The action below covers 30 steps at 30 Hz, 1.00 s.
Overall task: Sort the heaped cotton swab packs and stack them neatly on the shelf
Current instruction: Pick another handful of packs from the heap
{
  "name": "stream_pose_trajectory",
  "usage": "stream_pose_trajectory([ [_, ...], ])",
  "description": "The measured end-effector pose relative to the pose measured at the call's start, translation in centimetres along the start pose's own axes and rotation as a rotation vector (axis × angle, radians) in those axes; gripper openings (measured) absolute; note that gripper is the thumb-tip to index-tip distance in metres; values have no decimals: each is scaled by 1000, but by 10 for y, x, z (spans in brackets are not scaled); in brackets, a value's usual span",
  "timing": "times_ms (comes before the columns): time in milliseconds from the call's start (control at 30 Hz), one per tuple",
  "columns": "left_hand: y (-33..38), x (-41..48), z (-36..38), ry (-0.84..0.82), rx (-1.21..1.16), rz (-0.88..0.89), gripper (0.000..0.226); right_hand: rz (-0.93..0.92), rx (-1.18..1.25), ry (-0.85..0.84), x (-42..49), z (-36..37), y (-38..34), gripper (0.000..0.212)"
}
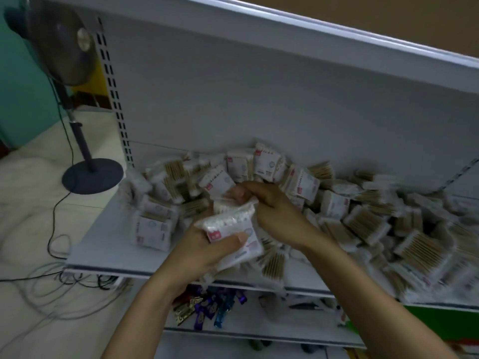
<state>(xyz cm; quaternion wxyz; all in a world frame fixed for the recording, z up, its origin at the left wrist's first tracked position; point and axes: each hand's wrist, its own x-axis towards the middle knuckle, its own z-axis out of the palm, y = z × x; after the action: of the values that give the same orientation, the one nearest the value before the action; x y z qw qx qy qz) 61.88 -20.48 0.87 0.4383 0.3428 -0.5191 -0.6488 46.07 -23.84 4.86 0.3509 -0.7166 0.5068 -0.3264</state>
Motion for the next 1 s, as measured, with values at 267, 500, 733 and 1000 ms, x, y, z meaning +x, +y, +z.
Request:
stream_pose_trajectory([
  [267, -3, -10, 5, 103, -711, -68, 67, 316, -657, 201, 42, -104, 84, 72],
  [500, -6, -5, 13, 135, -825, -136, 89, 284, -964, 125, 34, -110, 111, 85],
  [733, -11, -7, 21, 155, -797, -152, 110, 41, -944, 446, 13, -109, 111, 35],
  [1000, -11, -9, 24, 70, -773, -141, 86, 61, -236, 506, -23, -71, 39, 18],
])
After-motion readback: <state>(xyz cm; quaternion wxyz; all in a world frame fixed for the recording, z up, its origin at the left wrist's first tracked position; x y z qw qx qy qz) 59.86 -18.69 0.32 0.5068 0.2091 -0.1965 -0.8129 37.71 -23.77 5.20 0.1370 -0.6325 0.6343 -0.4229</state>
